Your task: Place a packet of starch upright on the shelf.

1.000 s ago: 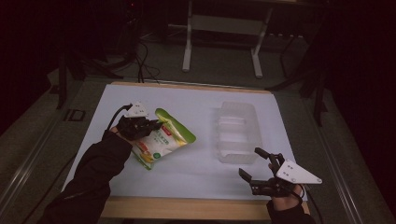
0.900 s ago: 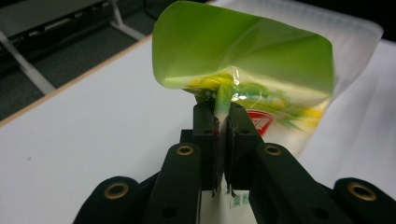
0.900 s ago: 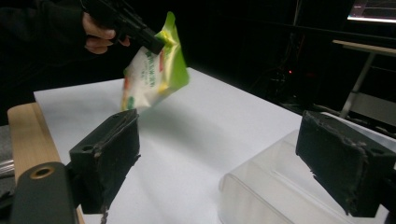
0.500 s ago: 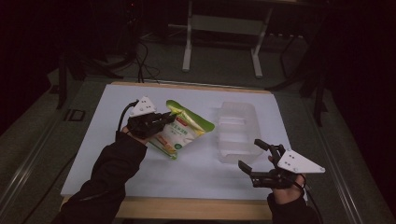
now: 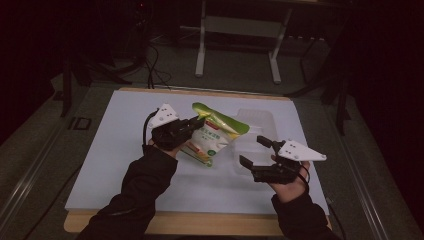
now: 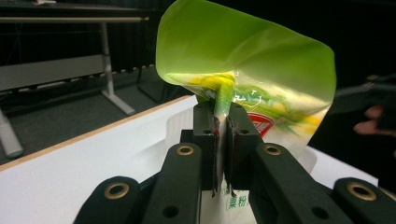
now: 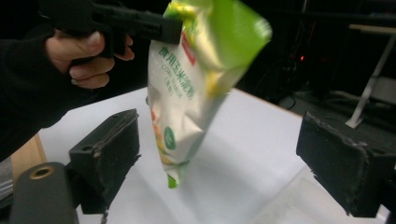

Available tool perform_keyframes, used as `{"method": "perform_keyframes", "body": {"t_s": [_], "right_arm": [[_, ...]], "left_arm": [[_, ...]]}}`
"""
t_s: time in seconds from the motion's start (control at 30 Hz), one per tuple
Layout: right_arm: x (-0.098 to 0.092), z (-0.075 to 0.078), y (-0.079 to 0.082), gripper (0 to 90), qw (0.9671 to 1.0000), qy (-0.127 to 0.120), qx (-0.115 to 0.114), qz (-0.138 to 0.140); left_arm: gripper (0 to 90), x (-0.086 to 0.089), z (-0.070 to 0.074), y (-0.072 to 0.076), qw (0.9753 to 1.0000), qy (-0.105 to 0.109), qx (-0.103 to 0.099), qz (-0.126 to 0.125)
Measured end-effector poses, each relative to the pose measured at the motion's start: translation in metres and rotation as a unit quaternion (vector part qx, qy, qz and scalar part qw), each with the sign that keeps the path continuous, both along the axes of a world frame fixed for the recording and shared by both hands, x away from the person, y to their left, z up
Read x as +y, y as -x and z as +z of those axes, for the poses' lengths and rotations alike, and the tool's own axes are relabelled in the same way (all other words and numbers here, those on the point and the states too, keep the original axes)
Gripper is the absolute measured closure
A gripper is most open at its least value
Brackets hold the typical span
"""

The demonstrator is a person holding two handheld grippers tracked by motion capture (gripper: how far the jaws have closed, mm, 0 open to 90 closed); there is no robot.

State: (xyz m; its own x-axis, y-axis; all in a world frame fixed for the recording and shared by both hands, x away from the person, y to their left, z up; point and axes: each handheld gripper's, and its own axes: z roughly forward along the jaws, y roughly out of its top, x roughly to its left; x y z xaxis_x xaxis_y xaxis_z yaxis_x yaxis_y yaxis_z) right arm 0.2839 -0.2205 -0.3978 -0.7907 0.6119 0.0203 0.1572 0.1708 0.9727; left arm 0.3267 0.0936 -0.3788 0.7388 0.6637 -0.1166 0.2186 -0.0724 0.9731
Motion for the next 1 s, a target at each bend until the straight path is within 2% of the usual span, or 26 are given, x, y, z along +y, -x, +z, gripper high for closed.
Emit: {"method": "perform_keyframes", "body": {"t_s": [0.07,0.17,0.23,0.43,0.47,0.5,0.53,0.57,0.6,0.63,0.67,0.7,0.73,0.77,0.83,0.87,1.0], "right_arm": [[0.007,-0.004,-0.005,13.9,1.0000,0.005,0.002,-0.002],[0.011,-0.007,-0.011,15.3,0.9999,0.005,0.009,0.001],[0.015,-0.009,-0.017,20.0,0.9998,0.000,0.020,0.006],[0.025,-0.008,-0.022,33.4,0.9997,-0.006,0.014,0.017],[0.025,-0.007,-0.023,49.6,0.9997,-0.005,0.014,0.018],[0.025,-0.007,-0.023,49.6,0.9997,-0.005,0.014,0.018],[0.025,-0.004,-0.023,63.6,0.9994,0.000,0.022,0.029],[0.024,-0.003,-0.024,70.8,0.9993,0.010,0.021,0.030],[0.022,-0.002,-0.025,76.6,0.9986,0.007,0.031,0.042],[0.022,-0.002,-0.025,76.6,0.9986,0.007,0.031,0.042],[0.020,0.001,-0.028,80.0,0.9972,0.013,0.044,0.059],[0.019,0.002,-0.028,83.0,0.9969,0.017,0.045,0.062],[0.019,0.002,-0.028,83.0,0.9969,0.017,0.045,0.062],[0.018,0.004,-0.030,83.6,0.9957,0.016,0.057,0.071],[0.017,0.004,-0.031,83.7,0.9953,0.013,0.059,0.076],[0.016,0.006,-0.033,83.8,0.9945,0.012,0.065,0.082],[0.014,0.011,-0.035,84.2,0.9942,0.023,0.054,0.090]], "left_arm": [[85.4,-0.005,0.000,0.002,1.0000,0.003,-0.006,-0.004],[85.4,-0.008,0.002,0.004,0.9999,0.010,-0.004,-0.009],[85.4,-0.010,0.004,0.005,0.9997,0.015,-0.004,-0.017],[85.4,-0.019,0.006,0.010,0.9993,0.016,-0.008,-0.032],[85.4,-0.021,0.006,0.012,0.9991,0.018,-0.010,-0.036],[85.4,-0.021,0.006,0.012,0.9991,0.018,-0.010,-0.036],[85.4,-0.022,0.006,0.012,0.9990,0.016,-0.008,-0.042],[85.4,-0.022,0.006,0.013,0.9990,0.015,-0.009,-0.042],[85.4,-0.023,0.007,0.014,0.9989,0.010,-0.010,-0.045],[85.3,-0.023,0.007,0.014,0.9989,0.010,-0.010,-0.045],[85.3,-0.024,0.005,0.015,0.9989,0.004,-0.016,-0.044],[85.3,-0.024,0.005,0.015,0.9989,0.004,-0.016,-0.044],[85.3,-0.024,0.005,0.015,0.9989,0.001,-0.016,-0.045],[85.2,-0.023,0.005,0.014,0.9987,0.003,-0.012,-0.050],[85.2,-0.022,0.005,0.014,0.9987,0.001,-0.011,-0.051],[85.2,-0.022,0.006,0.013,0.9985,0.006,-0.008,-0.053],[84.9,-0.020,0.009,0.010,0.9979,0.011,-0.004,-0.064]]}}
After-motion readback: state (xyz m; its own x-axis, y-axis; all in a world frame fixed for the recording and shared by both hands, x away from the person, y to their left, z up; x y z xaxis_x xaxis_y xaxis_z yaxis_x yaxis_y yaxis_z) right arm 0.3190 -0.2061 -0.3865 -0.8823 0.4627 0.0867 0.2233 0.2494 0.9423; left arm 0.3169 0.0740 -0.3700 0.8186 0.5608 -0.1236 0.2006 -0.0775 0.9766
